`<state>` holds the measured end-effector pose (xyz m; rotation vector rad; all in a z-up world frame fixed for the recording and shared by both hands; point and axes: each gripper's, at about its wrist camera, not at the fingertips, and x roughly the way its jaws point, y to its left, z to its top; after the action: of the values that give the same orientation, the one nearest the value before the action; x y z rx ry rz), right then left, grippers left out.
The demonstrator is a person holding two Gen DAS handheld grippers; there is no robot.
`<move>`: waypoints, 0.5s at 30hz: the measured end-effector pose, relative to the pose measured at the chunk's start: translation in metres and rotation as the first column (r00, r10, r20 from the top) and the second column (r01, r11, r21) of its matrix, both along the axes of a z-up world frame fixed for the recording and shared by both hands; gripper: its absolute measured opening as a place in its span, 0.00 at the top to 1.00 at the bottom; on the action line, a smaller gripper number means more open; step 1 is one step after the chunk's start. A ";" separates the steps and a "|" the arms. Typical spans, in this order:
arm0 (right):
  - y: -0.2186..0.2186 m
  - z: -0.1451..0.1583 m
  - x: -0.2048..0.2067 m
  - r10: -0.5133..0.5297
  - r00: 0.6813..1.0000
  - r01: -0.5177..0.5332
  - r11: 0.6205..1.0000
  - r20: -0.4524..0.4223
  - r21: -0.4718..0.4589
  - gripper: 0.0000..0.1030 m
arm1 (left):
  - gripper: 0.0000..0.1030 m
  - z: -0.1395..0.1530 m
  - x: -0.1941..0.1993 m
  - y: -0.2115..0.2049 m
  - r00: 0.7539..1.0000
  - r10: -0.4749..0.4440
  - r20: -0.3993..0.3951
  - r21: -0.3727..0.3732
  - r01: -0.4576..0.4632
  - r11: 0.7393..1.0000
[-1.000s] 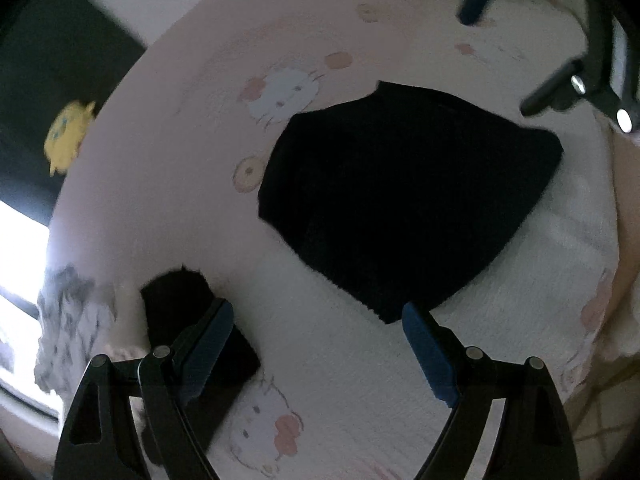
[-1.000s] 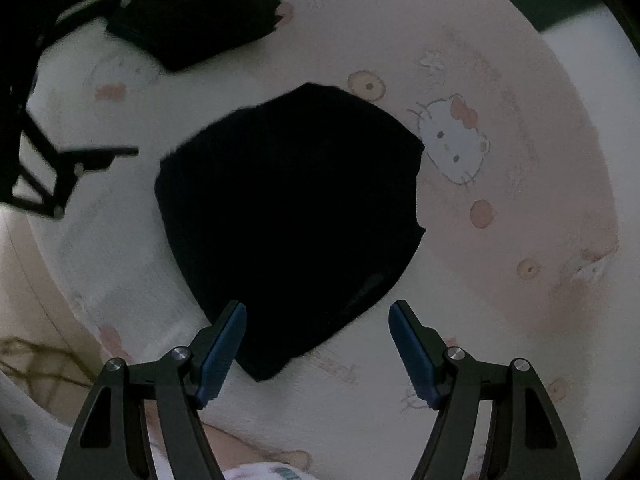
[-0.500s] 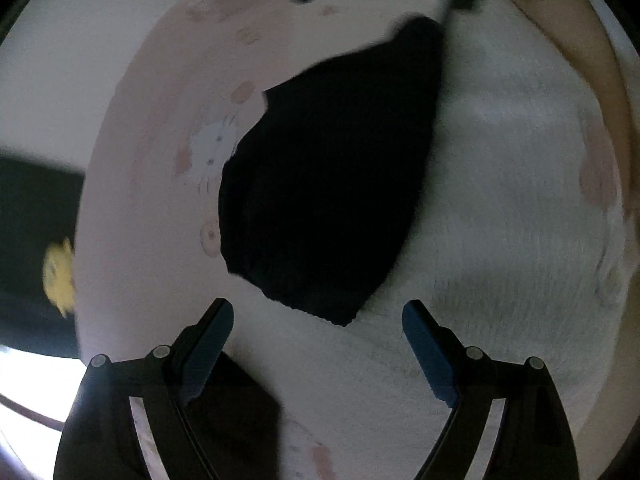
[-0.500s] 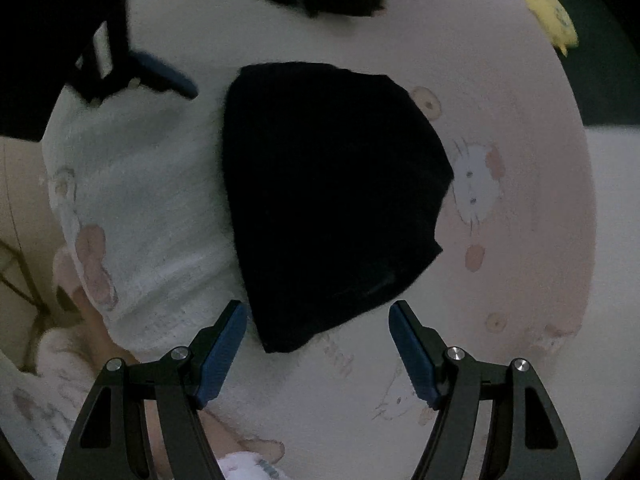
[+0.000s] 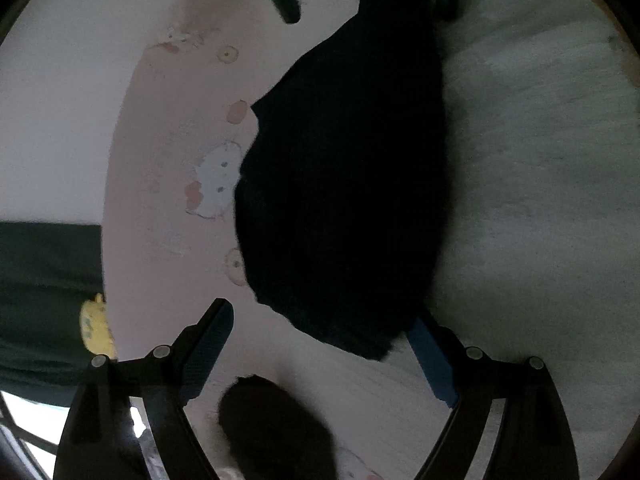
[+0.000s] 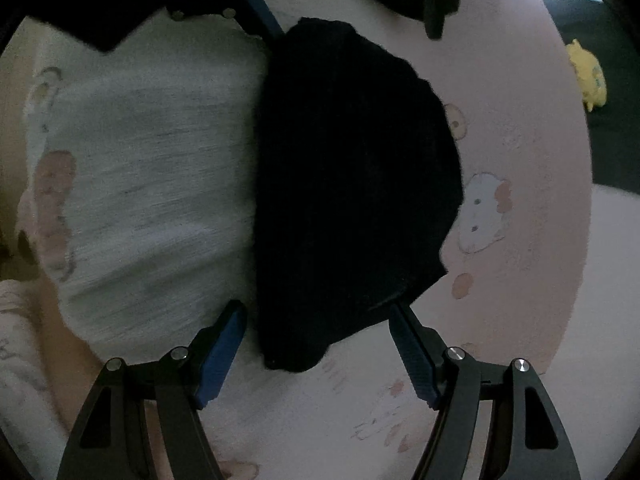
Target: Fold clothes
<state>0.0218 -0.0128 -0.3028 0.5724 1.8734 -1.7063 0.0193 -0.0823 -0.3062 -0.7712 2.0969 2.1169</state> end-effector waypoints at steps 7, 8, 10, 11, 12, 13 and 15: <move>-0.002 -0.013 -0.006 0.033 0.995 -0.031 0.999 -0.095 0.020 0.27 | 0.16 -0.001 -0.008 0.002 1.000 0.007 0.003 -0.010 -0.007 1.000; -0.001 -0.015 -0.004 0.043 0.993 -0.041 0.999 -0.112 0.022 0.26 | 0.16 0.000 -0.008 0.002 1.000 0.012 0.011 -0.007 -0.012 1.000; -0.001 -0.018 -0.001 0.063 0.988 -0.060 0.998 -0.144 0.025 0.26 | 0.16 0.000 -0.005 0.004 0.999 0.022 0.025 -0.004 -0.022 1.000; 0.000 -0.020 0.001 0.073 0.984 -0.069 0.997 -0.160 0.027 0.26 | 0.16 0.000 -0.005 0.004 0.999 0.025 0.035 -0.005 -0.025 1.000; 0.001 -0.022 0.003 0.079 0.982 -0.075 0.997 -0.171 0.028 0.27 | 0.16 -0.001 -0.006 0.005 0.999 0.025 0.044 -0.007 -0.025 1.000; 0.001 -0.023 0.004 0.081 0.983 -0.077 0.997 -0.165 0.031 0.28 | 0.16 -0.001 -0.006 0.005 0.998 0.025 0.052 -0.009 -0.024 1.000; 0.000 -0.023 0.002 0.067 0.991 -0.064 0.997 -0.114 0.031 0.43 | 0.17 -0.002 -0.005 0.005 0.998 0.011 0.058 -0.013 -0.010 1.000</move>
<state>0.0236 -0.0127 -0.3254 0.4261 1.9762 -1.7052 0.0144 -0.0770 -0.3085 -0.8364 2.0831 2.0622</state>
